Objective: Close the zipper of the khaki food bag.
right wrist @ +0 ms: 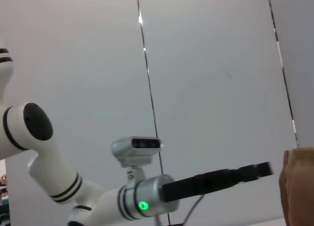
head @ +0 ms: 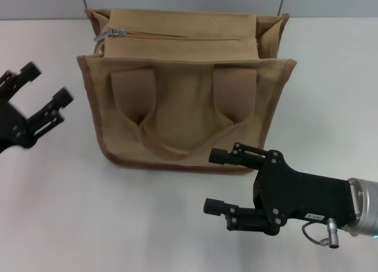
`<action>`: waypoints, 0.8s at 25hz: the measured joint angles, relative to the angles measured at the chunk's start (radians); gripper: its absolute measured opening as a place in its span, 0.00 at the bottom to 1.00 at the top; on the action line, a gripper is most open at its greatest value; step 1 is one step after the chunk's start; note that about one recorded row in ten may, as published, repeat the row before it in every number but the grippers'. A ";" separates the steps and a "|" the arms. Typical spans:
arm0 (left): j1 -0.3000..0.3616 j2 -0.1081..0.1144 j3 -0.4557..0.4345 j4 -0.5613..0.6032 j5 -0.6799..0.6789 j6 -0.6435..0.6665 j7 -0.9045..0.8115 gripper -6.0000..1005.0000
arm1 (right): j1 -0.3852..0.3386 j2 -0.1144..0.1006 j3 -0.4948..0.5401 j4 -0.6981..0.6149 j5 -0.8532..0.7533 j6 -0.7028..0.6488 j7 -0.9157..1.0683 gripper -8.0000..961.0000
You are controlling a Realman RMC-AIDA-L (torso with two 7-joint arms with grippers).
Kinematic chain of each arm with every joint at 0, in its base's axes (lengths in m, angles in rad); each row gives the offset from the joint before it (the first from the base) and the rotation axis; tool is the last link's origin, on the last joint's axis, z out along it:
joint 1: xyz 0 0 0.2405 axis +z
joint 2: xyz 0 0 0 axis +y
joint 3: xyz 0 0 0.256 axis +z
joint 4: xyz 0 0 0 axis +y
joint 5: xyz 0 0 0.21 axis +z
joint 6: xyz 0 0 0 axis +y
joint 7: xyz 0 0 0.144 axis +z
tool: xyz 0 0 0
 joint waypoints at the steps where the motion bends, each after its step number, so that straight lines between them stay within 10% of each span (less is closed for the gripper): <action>1: -0.018 0.000 0.001 -0.012 -0.005 -0.018 -0.001 0.81 | 0.000 0.000 0.000 0.008 0.002 -0.001 0.000 0.80; 9: -0.121 -0.003 0.005 -0.052 -0.008 -0.161 0.007 0.81 | 0.000 0.000 -0.004 0.029 0.002 -0.003 -0.003 0.80; 20: -0.095 0.004 -0.009 -0.032 -0.090 -0.143 0.006 0.81 | 0.007 0.000 0.000 0.066 0.004 0.003 -0.039 0.80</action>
